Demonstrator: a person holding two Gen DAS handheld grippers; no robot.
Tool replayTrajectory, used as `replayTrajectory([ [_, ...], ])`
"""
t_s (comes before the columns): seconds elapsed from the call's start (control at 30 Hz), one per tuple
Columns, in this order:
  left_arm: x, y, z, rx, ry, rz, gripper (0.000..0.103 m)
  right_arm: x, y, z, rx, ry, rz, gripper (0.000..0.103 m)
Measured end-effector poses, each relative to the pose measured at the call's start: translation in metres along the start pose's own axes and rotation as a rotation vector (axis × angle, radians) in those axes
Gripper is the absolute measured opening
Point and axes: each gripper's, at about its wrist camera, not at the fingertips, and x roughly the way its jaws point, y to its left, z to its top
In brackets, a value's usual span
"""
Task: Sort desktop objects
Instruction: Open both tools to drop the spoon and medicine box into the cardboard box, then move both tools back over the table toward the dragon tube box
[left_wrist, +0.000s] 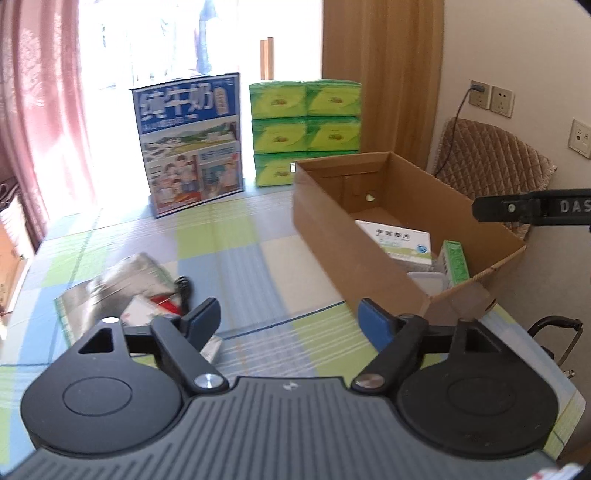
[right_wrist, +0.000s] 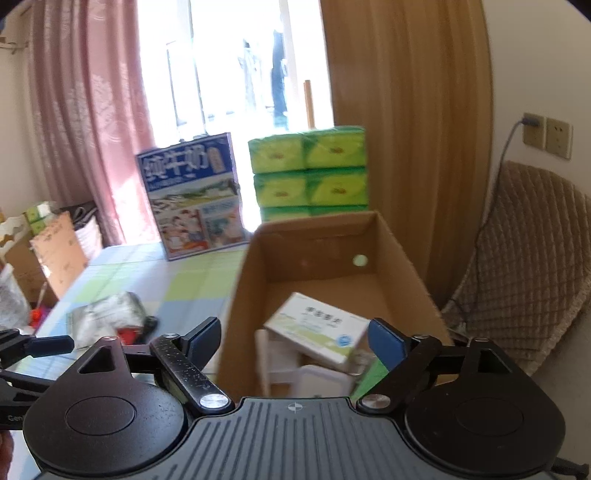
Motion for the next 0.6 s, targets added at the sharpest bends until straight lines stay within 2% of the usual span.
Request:
replayTrajectory([
  [0.17, -0.027, 0.022, -0.010, -0.023, -0.004, 0.047, 0.091, -0.012, 0.030, -0.005, -0.018, -0.003, 0.040, 0.091],
  [0.6, -0.087, 0.090, -0.046, -0.108, -0.007, 0.140, 0.099, -0.019, 0.099, -0.027, -0.098, 0.033, 0.144, 0.101],
])
